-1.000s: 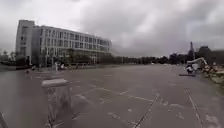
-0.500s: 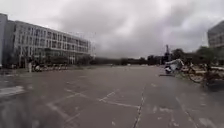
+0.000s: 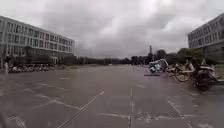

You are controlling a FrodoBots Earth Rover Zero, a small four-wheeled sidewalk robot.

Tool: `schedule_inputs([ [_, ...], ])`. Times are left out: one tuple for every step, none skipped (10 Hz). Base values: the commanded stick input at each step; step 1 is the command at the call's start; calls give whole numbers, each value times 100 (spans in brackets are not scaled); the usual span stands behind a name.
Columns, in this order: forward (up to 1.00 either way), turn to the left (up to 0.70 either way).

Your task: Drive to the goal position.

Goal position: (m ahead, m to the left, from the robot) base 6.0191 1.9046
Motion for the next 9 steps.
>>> schedule_inputs([
  [70,0],
  [70,0],
  [70,0],
  [70,0],
  [70,0],
  [70,0],
  [70,0],
  [70,0],
  [70,0],
])
